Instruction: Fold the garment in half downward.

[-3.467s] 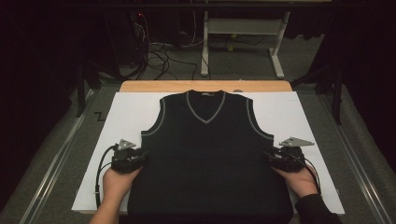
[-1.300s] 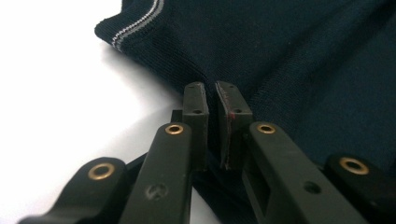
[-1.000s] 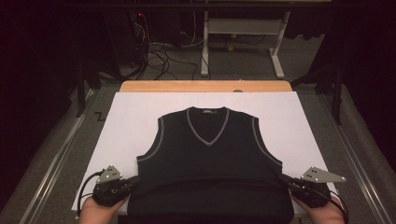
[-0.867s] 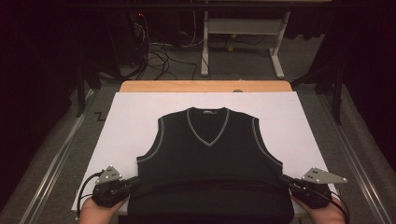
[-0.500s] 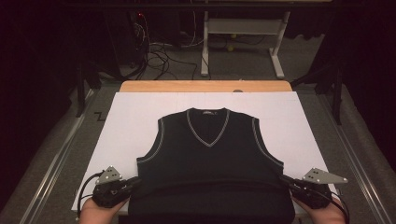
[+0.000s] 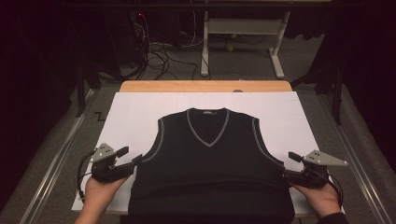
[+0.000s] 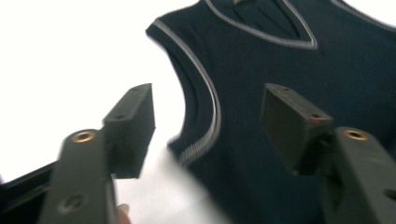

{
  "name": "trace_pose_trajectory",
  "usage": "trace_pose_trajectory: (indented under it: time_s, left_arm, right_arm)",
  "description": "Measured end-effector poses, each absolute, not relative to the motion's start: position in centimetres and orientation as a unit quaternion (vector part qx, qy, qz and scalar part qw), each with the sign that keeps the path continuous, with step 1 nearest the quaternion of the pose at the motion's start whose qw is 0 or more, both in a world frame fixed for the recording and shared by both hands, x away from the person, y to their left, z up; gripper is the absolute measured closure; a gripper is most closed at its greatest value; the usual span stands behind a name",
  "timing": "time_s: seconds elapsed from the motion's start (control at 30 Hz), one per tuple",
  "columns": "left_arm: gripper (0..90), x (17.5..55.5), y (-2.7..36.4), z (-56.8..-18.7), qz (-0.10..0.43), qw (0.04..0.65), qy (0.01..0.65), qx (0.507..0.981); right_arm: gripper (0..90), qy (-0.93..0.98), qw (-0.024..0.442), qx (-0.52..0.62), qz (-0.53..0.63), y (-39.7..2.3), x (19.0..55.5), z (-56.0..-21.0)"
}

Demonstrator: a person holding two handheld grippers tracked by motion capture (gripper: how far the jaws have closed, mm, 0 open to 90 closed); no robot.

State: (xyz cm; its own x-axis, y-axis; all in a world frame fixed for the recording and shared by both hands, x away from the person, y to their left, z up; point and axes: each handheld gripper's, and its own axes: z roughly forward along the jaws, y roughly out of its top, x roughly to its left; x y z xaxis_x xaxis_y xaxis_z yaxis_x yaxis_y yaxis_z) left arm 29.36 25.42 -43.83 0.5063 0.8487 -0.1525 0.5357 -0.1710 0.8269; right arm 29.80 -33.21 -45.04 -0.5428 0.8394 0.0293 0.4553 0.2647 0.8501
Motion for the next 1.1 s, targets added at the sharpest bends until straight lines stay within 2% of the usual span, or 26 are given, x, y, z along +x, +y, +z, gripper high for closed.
trace_pose_trajectory:
  time_s: [0.03,0.1,0.13,0.2,0.27,0.4,0.6,0.73,0.9,1.1]
  left_arm:
    - [30.5,29.4,25.4,-43.8,0.176,0.446,0.465,0.745]
    - [30.4,30.7,24.8,-44.0,0.175,0.442,0.465,0.747]
    - [28.6,31.4,24.6,-44.0,0.175,0.439,0.467,0.747]
    - [21.2,32.7,24.2,-43.8,0.173,0.437,0.476,0.743]
    - [15.2,33.9,23.9,-43.5,0.170,0.438,0.483,0.739]
    - [0.0,36.6,23.4,-43.1,0.155,0.422,0.487,0.749]
    - [0.0,40.3,22.5,-43.3,0.154,0.413,0.492,0.751]
    - [0.0,42.6,21.6,-43.9,0.133,0.411,0.503,0.749]
    - [0.0,45.4,20.5,-45.1,0.112,0.381,0.526,0.752]
    - [0.0,46.6,20.2,-45.0,0.111,0.370,0.539,0.748]
  right_arm:
    - [25.9,0.764,0.221,0.424,0.434,-33.2,29.8,-45.0]
    - [15.1,0.754,0.229,0.439,0.430,-32.9,31.1,-44.7]
    - [14.4,0.752,0.233,0.442,0.430,-32.7,31.7,-44.6]
    - [9.2,0.749,0.238,0.445,0.430,-32.3,32.8,-44.5]
    - [0.2,0.742,0.242,0.456,0.428,-31.9,34.1,-44.5]
    - [0.3,0.746,0.237,0.458,0.422,-31.2,36.6,-44.4]
    - [0.4,0.744,0.233,0.471,0.414,-30.5,40.4,-43.9]
    - [1.1,0.751,0.226,0.479,0.395,-30.2,42.7,-44.2]
    - [2.2,0.758,0.217,0.494,0.367,-29.2,45.5,-45.3]
    - [3.0,0.765,0.208,0.495,0.355,-28.0,47.3,-45.8]
